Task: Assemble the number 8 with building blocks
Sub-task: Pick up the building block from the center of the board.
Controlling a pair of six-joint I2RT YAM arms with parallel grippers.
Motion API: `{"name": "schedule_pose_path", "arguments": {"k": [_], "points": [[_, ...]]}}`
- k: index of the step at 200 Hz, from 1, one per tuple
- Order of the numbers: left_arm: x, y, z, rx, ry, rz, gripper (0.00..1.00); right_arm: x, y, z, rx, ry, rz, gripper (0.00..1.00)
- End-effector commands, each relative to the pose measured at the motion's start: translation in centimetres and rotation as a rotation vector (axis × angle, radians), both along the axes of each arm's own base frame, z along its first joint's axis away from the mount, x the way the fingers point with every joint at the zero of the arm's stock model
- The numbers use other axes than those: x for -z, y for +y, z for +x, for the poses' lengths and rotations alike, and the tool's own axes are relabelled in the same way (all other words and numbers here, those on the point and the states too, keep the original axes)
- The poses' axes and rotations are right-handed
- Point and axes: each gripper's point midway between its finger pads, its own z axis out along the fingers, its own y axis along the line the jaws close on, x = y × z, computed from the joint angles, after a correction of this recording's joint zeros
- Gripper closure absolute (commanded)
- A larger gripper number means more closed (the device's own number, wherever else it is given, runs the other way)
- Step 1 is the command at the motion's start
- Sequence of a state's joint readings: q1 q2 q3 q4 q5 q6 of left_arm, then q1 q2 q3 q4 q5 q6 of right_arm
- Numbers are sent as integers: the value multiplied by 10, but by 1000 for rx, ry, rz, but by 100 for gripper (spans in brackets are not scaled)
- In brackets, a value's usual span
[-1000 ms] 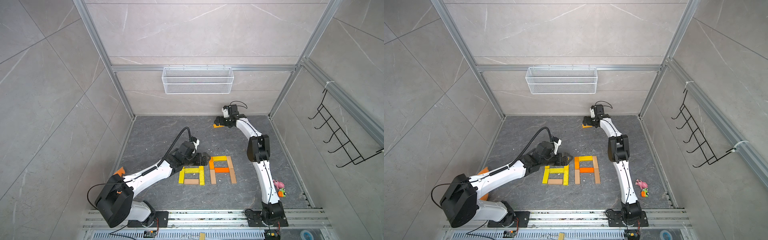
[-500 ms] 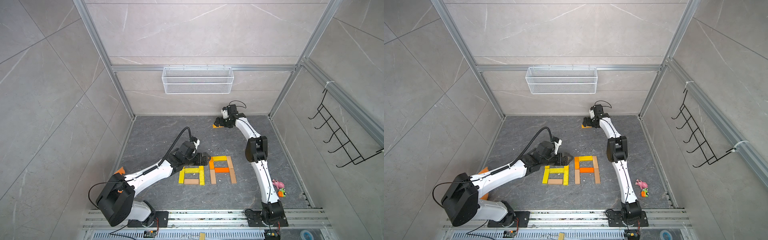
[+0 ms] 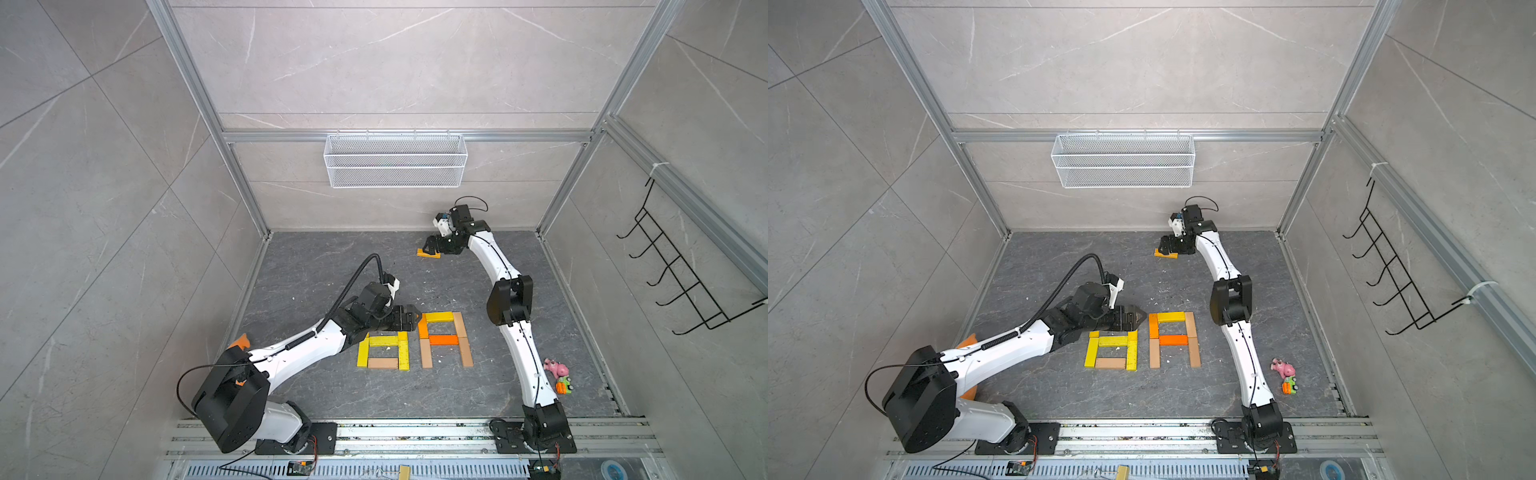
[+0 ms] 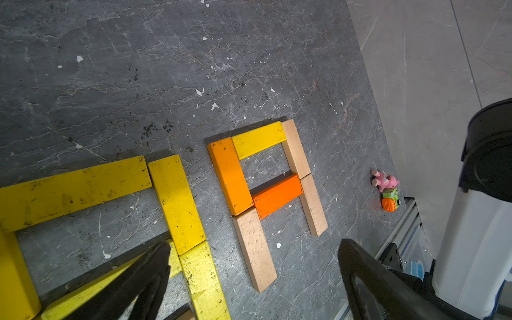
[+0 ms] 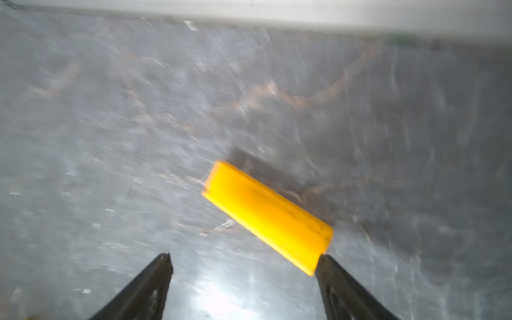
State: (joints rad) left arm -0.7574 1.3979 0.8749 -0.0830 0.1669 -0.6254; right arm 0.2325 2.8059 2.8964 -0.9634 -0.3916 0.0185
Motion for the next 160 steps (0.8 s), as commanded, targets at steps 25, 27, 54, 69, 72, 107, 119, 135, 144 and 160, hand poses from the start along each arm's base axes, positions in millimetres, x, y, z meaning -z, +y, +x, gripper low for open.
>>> {"name": "schedule_pose_path", "arguments": {"k": [25, 27, 54, 69, 72, 107, 119, 135, 144, 160], "points": [[-21, -3, 3, 12, -46, -25, 3, 4, 6, -24, -54, 51, -30, 15], [-21, -3, 3, 12, -47, -25, 3, 4, 6, -24, -54, 52, -34, 15], [-19, -1, 2, 10, -45, -19, 3, 8, -3, -15, -5, 22, -86, 14], [-19, -1, 2, 10, -44, -20, 3, 11, -10, -5, 29, -3, -110, 12], [-19, -2, 2, 10, -43, -20, 3, 12, -11, -4, 33, -7, -110, 12], [-19, -2, 3, 9, -39, -11, 3, 20, -10, 8, 45, -33, -90, 11], [-18, -2, 4, 9, -38, -6, 3, 23, -9, 9, 42, -35, -85, 11], [-16, -3, 5, 8, -32, -3, 3, 27, -8, 11, 43, -38, -83, 11], [-15, -5, 6, 12, -29, -4, 3, 30, -9, 12, 46, -40, -84, 11], [-13, -8, 8, 16, -24, -2, 3, 33, -11, 15, 57, -47, -94, 10]]}}
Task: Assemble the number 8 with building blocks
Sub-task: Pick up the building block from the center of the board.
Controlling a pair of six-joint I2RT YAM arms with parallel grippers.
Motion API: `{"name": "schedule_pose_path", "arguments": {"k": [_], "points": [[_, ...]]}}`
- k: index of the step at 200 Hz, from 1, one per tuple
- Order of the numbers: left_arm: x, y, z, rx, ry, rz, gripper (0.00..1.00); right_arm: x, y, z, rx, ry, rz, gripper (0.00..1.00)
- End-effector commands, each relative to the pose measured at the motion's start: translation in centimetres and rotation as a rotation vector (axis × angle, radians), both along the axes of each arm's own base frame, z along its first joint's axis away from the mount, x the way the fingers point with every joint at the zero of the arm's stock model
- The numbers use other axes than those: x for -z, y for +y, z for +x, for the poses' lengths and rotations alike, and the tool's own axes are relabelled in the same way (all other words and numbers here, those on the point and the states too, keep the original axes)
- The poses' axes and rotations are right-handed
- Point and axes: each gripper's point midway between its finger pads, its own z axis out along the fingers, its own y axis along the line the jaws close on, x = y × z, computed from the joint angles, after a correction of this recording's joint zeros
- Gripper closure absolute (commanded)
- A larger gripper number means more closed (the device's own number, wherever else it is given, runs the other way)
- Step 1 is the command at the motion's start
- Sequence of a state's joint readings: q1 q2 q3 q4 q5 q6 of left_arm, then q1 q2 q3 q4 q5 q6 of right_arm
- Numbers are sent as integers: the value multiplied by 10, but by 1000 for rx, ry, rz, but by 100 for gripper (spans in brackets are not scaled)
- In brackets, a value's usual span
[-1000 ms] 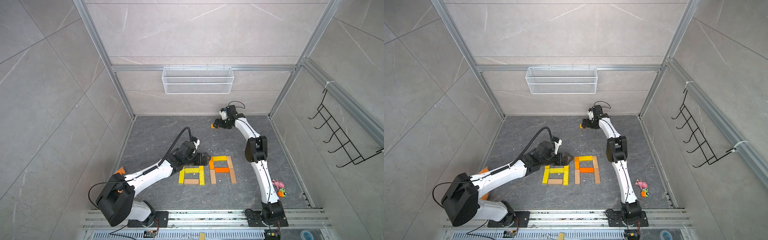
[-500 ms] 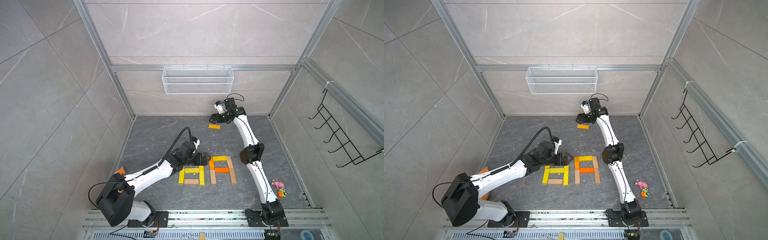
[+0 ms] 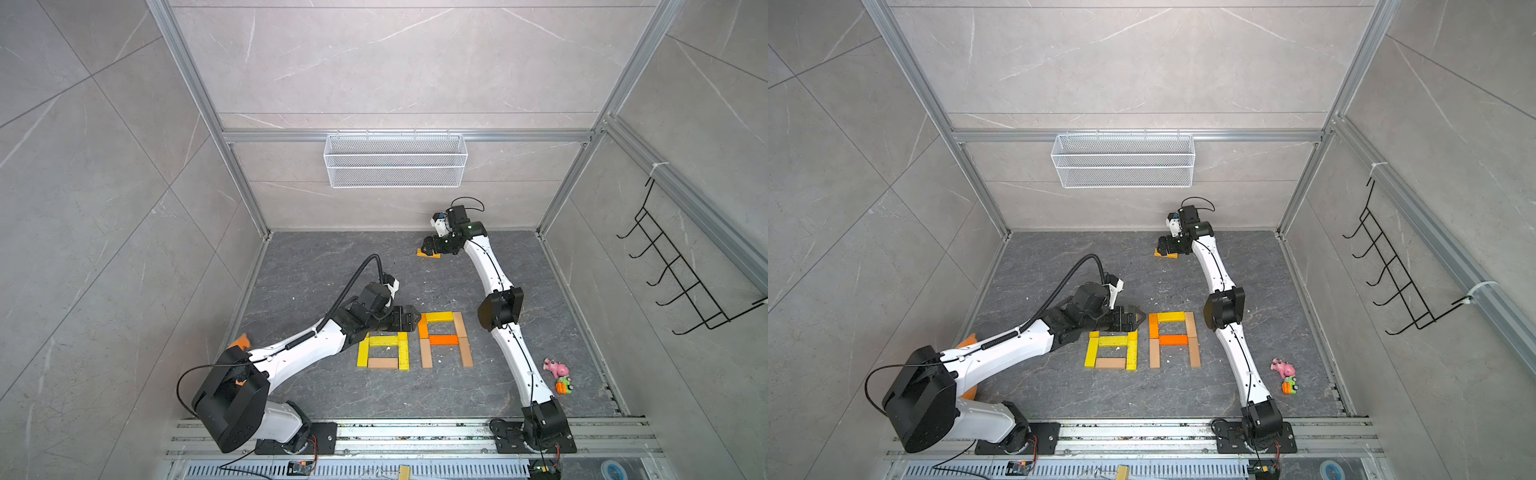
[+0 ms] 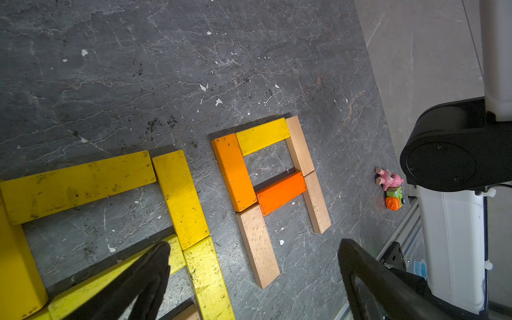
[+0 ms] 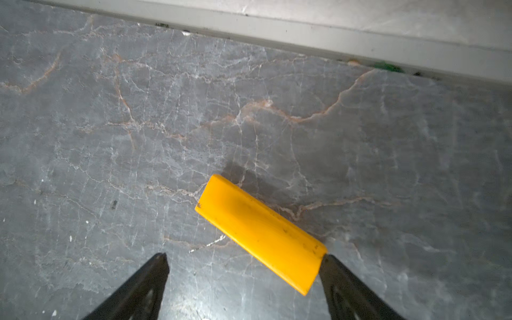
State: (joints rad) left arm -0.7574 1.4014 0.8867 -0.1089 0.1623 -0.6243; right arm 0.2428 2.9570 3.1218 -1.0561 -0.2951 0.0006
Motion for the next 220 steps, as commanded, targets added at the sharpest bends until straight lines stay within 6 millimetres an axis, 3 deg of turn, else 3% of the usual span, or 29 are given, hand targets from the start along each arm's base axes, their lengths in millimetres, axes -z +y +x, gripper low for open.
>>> {"name": "schedule_pose_path", "arguments": {"k": [1, 53, 130, 220], "points": [[-14, -10, 8, 19, -33, -17, 3, 6, -3, 11, 24, -39, -7, 10], [-10, -15, 11, 27, -22, -12, 3, 6, 2, 18, 26, -64, 26, 6], [-11, -16, 10, 30, -16, -23, 4, 22, 18, -5, -49, 46, 109, 8], [-14, -12, 5, 29, -25, -28, 3, 43, 12, -29, 26, 105, -161, 23]]}}
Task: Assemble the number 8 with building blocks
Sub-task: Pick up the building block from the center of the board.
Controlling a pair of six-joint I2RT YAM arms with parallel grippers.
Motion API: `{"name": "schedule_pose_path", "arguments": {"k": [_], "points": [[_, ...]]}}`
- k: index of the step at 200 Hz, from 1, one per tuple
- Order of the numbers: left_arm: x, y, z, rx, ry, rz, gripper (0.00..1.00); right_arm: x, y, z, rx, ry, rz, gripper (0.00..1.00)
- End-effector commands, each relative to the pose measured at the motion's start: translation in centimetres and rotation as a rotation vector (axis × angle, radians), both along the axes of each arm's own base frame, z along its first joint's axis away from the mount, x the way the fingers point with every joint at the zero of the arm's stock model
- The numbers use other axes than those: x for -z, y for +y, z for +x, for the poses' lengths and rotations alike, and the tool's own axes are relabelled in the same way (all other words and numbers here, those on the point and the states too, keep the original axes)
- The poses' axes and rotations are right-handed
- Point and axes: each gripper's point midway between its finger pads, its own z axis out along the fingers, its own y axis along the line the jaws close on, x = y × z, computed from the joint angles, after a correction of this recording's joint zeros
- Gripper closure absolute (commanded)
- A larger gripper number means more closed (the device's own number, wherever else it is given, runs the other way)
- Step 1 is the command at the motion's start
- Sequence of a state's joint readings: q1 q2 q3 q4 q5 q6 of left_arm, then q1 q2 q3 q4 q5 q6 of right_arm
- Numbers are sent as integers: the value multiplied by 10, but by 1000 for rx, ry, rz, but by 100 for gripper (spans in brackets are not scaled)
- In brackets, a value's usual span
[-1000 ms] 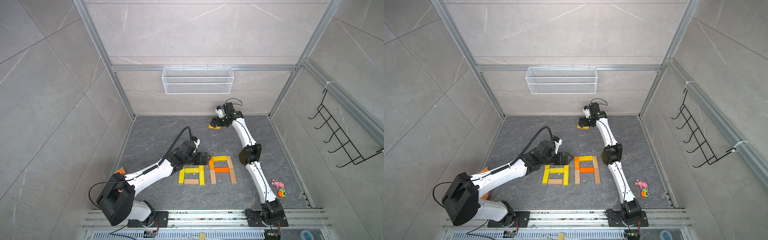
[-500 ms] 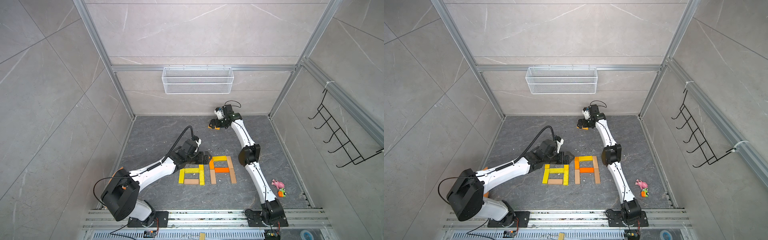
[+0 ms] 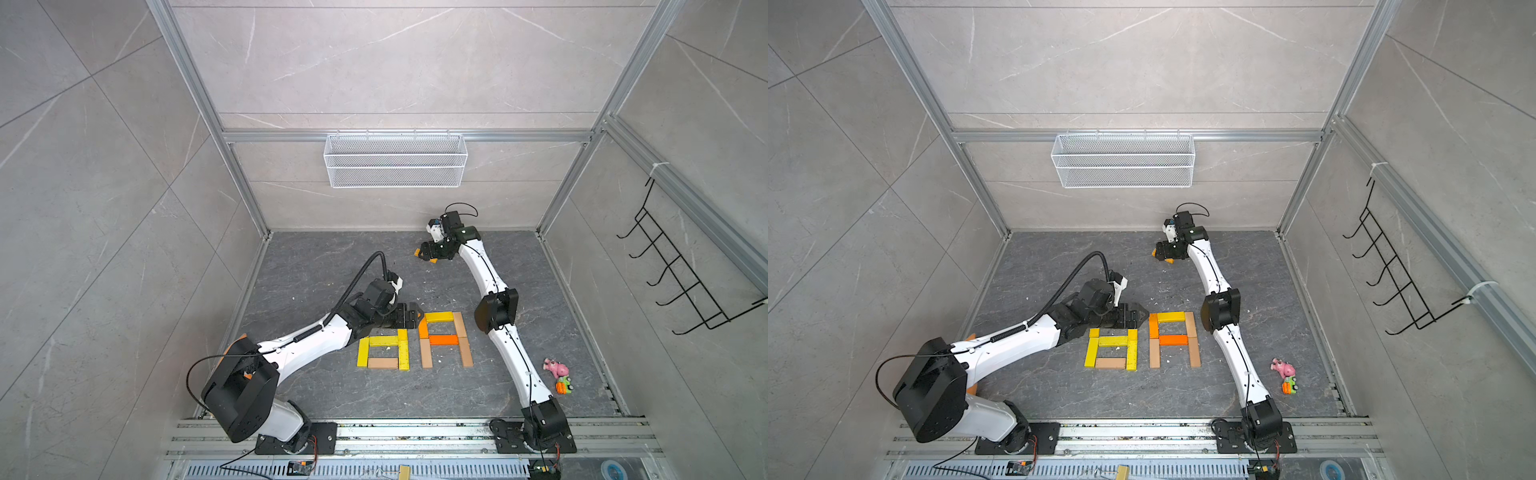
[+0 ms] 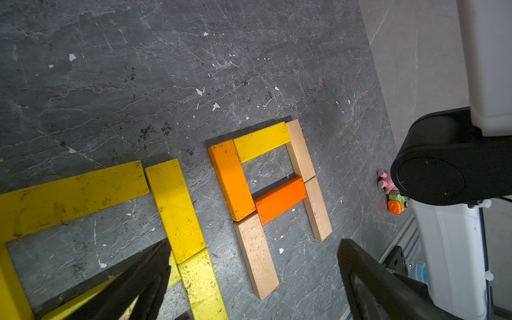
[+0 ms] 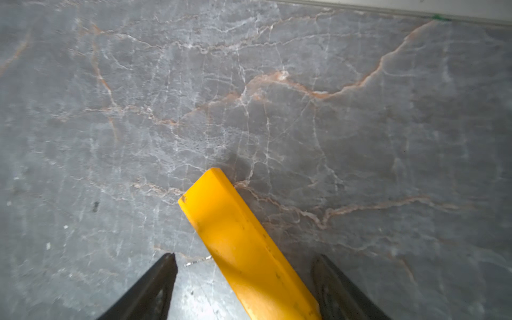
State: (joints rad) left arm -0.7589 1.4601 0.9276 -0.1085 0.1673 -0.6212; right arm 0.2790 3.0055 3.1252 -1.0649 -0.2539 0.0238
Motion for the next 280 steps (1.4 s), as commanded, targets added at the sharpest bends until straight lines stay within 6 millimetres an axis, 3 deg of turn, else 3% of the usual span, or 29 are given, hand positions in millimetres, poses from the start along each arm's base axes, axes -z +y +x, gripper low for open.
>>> {"name": "schedule_pose_path", "arguments": {"k": [1, 56, 117, 170, 208, 250, 280], "points": [[-20, -4, -3, 23, -38, -41, 3, 11, -3, -20, 20, 52, -128, 23], [-25, -1, -6, 23, -44, -42, 4, 23, -7, -30, 44, 70, -248, 45], [-28, 1, -9, 23, -51, -49, 4, 24, -1, -45, 1, 98, -299, 67], [-37, 6, -13, 20, -70, -54, 4, -38, 0, -45, -25, 20, -279, 70], [-43, 6, -14, 35, -88, -52, 3, -70, -7, -53, -23, 18, -294, 70], [-50, 6, -17, 54, -110, -63, 4, -106, -13, -70, 0, 18, -285, 71], [-55, 5, -20, 71, -115, -77, 3, -130, -6, -86, 0, 13, -294, 72]]}}
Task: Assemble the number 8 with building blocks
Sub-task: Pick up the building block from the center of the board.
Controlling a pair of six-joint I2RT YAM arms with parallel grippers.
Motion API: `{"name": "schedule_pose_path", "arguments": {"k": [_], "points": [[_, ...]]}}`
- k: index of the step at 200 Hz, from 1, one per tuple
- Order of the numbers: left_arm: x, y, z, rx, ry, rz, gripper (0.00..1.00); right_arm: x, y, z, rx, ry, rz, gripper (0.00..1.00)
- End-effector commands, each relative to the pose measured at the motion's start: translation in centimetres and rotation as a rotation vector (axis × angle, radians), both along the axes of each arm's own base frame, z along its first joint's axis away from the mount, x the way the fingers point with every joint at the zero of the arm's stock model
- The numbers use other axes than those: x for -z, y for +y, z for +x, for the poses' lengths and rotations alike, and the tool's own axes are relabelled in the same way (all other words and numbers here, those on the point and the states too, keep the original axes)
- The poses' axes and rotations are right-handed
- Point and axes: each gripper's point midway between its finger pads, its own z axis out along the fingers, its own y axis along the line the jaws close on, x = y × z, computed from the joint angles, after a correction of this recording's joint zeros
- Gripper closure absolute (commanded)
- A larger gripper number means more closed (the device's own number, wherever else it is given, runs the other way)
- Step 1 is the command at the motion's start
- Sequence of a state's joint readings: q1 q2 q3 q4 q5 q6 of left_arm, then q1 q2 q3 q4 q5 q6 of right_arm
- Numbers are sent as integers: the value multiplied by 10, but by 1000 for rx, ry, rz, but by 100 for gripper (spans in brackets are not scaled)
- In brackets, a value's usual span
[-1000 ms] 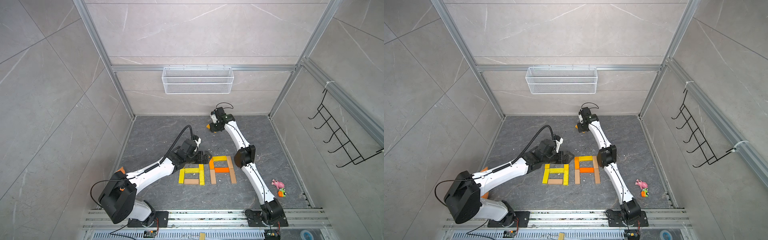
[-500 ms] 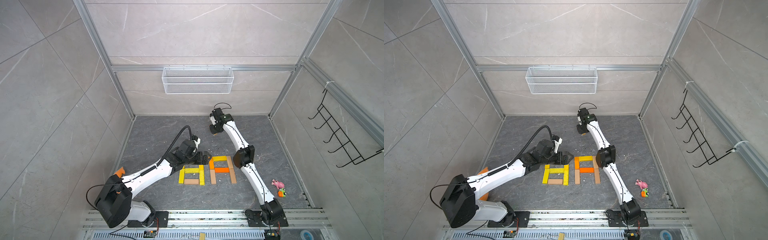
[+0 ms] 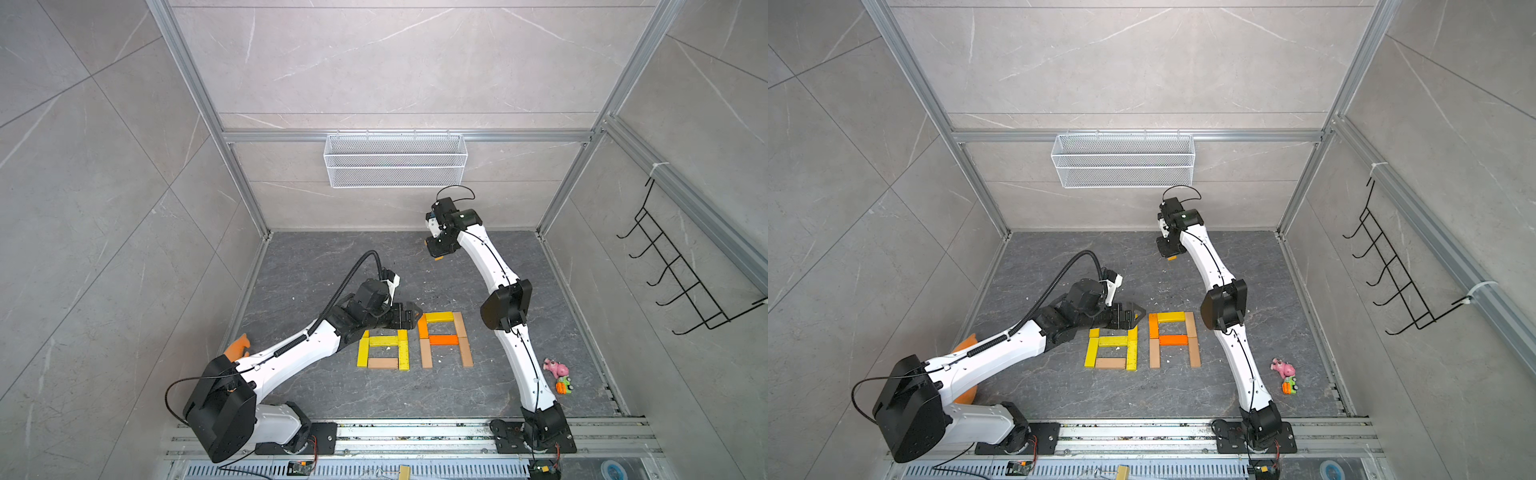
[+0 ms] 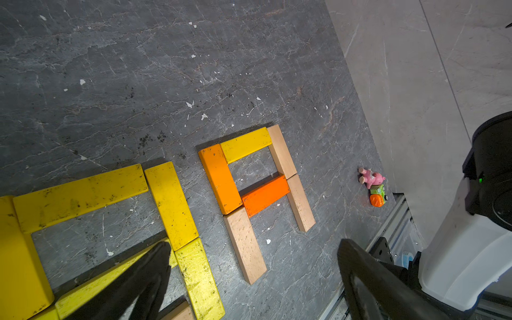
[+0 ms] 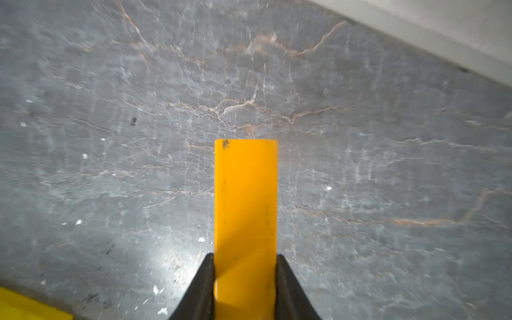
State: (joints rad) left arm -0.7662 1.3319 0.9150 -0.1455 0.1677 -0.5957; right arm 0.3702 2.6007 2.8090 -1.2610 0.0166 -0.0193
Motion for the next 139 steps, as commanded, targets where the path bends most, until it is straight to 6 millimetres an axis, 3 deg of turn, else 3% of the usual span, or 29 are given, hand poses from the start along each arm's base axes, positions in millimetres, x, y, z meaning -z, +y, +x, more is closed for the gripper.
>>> {"name": "schedule_pose_path", "arguments": {"k": [1, 30, 35, 56, 89, 94, 139], "points": [[-19, -3, -7, 47, -43, -32, 3, -27, 6, -21, -2, 0, -18, 72], [-29, 1, -13, 57, -62, -51, 3, -32, 18, -32, -32, -15, -75, 73], [-30, 2, -14, 56, -66, -50, 3, -45, 19, -35, -34, -35, -67, 73], [-32, 8, -17, 50, -78, -51, 3, -54, 19, -42, -40, -33, -56, 73], [-33, 11, -19, 46, -85, -54, 3, -71, 12, -52, -38, -59, -61, 74], [-34, 11, -19, 45, -86, -56, 3, -65, 9, -57, -36, -41, -69, 74], [-37, 8, -20, 55, -94, -74, 3, -80, -9, -95, -7, -65, -43, 74]]}}
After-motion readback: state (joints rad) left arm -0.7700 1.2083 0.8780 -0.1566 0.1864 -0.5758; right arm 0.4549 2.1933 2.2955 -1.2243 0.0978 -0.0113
